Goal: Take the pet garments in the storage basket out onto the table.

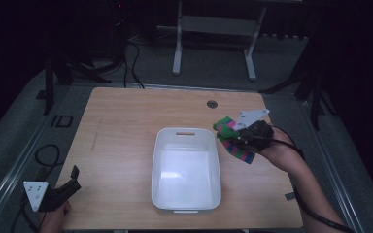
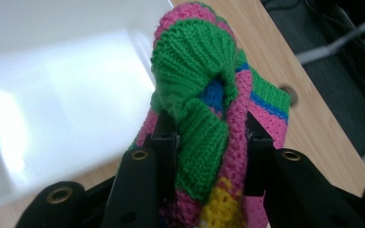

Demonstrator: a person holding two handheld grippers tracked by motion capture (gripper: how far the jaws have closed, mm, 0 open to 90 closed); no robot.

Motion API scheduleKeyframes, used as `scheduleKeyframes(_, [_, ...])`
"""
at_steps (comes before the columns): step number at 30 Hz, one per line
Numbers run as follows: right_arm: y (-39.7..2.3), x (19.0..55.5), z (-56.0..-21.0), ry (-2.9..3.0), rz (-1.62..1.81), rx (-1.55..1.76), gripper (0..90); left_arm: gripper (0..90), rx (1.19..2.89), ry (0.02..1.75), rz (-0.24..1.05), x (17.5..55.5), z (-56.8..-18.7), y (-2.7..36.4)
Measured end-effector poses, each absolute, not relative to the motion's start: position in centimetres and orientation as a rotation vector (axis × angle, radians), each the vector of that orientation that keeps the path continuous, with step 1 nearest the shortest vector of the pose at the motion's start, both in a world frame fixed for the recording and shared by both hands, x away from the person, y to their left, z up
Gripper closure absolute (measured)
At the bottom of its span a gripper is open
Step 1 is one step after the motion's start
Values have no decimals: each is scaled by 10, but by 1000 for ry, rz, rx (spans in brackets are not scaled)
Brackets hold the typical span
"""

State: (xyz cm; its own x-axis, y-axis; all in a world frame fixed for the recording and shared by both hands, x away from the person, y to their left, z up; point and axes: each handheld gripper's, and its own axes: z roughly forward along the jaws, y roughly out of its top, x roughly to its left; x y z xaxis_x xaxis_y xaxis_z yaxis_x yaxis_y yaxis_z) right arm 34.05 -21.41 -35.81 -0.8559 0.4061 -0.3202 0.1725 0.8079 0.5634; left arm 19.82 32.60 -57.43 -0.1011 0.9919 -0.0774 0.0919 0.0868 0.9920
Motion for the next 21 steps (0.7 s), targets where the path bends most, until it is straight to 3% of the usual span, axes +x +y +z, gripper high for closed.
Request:
scheduleKeyframes(10, [-263, 345, -373, 2522, 723, 578, 663, 18, 1171, 1393, 1175, 198, -574, 326])
scheduleKeyframes(21, [-271, 362, -398, 2513, 732, 609, 662, 18, 1170, 1393, 1177, 198, -574, 325])
